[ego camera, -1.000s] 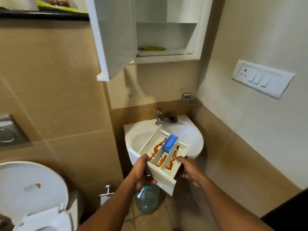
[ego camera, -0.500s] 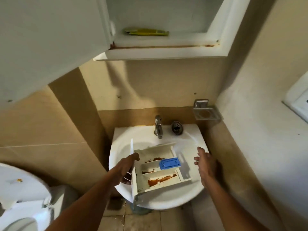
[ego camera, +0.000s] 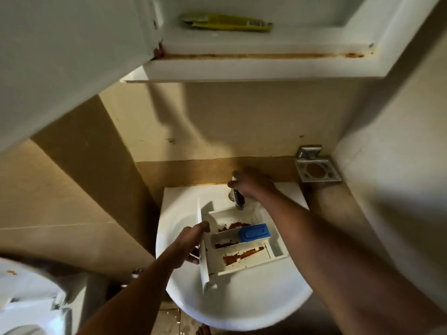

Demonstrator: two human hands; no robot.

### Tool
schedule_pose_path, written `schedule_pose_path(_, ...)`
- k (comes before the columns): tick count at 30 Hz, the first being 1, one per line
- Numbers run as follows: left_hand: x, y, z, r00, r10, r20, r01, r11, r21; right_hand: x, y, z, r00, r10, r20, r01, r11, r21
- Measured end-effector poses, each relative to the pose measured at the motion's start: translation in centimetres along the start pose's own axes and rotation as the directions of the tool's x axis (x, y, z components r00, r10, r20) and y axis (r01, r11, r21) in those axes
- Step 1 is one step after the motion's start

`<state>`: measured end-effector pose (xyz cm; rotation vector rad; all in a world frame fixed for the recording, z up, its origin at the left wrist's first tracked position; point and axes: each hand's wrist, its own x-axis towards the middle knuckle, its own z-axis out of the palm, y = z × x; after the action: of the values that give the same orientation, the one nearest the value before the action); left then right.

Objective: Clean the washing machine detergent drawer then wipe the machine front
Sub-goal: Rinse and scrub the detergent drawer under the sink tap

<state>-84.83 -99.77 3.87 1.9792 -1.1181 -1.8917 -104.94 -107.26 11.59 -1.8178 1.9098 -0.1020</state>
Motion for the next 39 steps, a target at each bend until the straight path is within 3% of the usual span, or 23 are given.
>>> schedule_pose_path(5,0.9,-1.3,-1.0,0.998,-0.003,-0.055,-0.001,0.996,-0.087,1.9,0.0,-0.1,0.997,-0.043,0.07,0.063,0.948,-0.311)
schedule_pose_path(12,0.5,-2.4,-0.2,0.995,0.03,-0.098,-0.05,0.978,-0.203,2.6,1.2,-1.5,0.977,-0.151,0.152,0.204,0.877,-0.436)
schedule_pose_path(25,-0.4,-4.1,2.6,0.988,0.03,-0.15,-0.075,0.949,-0.305,2.9,2.5,-2.4,0.967,-0.203,0.152,0.248,0.88,-0.406)
schedule_pose_path(36,0.4,-1.2,6.3,0.997,0.073,-0.04,-0.079,0.978,-0.192,4.0,3.0,-1.6,0.972,-0.189,0.142,0.231,0.881,-0.413)
schedule_pose_path(39,0.6,-0.9,6.4,0.996,0.06,-0.07,-0.071,0.983,-0.171,4.3,3.1,-1.3,0.978,-0.165,0.13,0.204,0.893,-0.401)
